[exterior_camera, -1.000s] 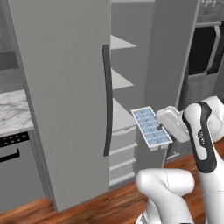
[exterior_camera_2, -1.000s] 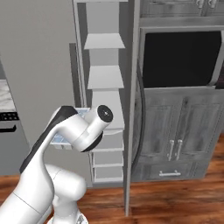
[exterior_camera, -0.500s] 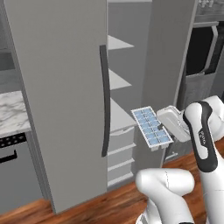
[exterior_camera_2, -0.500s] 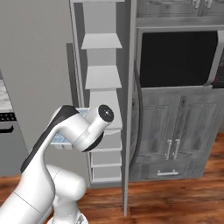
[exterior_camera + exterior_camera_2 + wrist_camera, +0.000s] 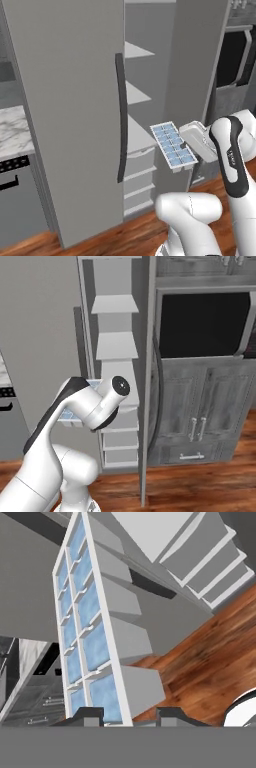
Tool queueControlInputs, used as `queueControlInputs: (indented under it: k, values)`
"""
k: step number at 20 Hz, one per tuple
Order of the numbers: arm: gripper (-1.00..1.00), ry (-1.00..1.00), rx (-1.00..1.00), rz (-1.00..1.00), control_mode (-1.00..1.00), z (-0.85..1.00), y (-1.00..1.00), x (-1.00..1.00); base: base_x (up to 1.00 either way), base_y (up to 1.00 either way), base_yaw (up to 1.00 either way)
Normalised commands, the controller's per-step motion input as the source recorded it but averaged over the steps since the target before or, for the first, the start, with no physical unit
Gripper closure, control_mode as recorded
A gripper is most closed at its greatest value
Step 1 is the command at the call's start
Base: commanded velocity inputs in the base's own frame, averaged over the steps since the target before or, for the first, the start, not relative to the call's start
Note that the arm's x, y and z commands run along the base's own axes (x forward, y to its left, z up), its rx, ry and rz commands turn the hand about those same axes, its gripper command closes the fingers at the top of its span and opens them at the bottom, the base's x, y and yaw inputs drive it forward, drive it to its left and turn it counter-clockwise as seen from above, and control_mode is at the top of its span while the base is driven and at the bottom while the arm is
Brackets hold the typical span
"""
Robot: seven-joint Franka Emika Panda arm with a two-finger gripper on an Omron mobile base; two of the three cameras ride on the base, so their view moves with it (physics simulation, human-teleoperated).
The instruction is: The ice cube tray has been filled with water. Take the tray and place it in the freezer to make ice. Close the freezer door after placing the tray.
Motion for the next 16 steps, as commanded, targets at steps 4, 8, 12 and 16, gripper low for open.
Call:
queueControlInputs:
  k: [4,8,12,16]
  values:
    - [1.00,0.00,0.00,0.00,1.00,0.00,0.00,0.00,0.57,0.00,-0.03]
    - [1.00,0.00,0.00,0.00,1.00,0.00,0.00,0.00,0.58,0.00,-0.03]
    - [1.00,0.00,0.00,0.00,1.00,0.00,0.00,0.00,0.41,0.00,-0.05]
    - [1.00,0.00,0.00,0.00,1.00,0.00,0.00,0.00,0.29,-0.07,-0.07]
